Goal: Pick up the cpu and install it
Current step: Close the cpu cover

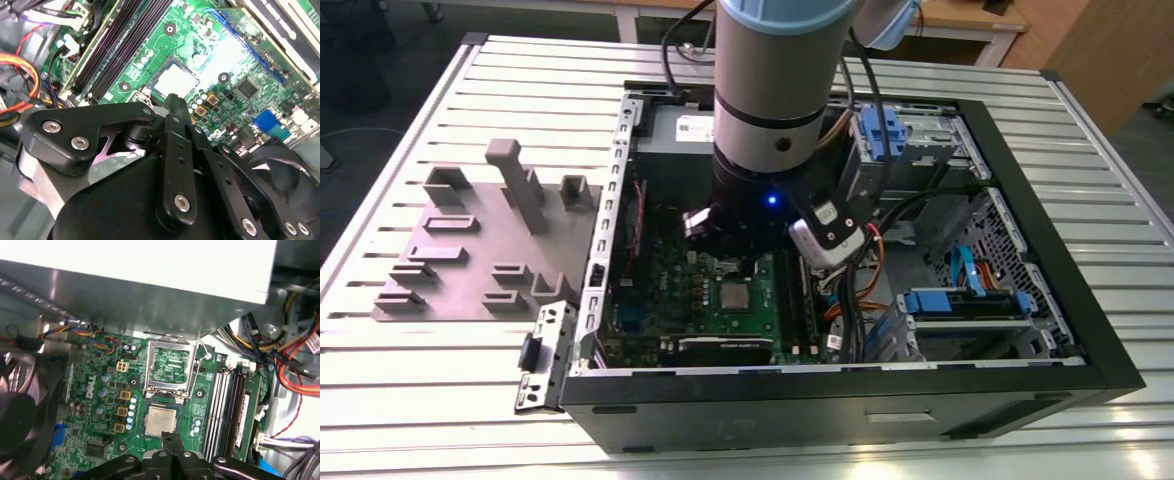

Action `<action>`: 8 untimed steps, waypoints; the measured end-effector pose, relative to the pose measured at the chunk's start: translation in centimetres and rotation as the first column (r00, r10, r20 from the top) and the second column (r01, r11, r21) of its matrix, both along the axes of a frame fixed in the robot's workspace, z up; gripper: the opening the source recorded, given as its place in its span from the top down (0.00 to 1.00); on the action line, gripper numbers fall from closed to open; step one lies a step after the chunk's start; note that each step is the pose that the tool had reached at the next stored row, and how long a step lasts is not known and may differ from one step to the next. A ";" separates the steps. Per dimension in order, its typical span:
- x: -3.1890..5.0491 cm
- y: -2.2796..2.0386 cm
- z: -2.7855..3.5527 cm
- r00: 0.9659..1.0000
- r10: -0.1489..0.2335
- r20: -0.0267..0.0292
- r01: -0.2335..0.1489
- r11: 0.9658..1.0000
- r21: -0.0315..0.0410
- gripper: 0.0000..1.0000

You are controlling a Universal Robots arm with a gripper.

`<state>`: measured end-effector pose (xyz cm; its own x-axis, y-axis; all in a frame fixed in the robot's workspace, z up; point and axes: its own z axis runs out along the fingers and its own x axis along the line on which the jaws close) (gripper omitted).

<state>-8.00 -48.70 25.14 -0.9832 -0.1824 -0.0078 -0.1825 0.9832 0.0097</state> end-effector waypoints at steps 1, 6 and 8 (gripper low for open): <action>0.00 0.00 0.00 1.000 0.018 0.000 -0.018 1.000 0.000 0.89; 0.00 0.00 -0.02 0.994 0.109 0.000 -0.109 0.994 0.000 0.89; 0.00 0.00 -0.03 0.989 0.145 0.000 -0.145 0.989 0.000 0.89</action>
<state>-8.00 -48.70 25.11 -0.9464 -0.3230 -0.0078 -0.3231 0.9463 0.0096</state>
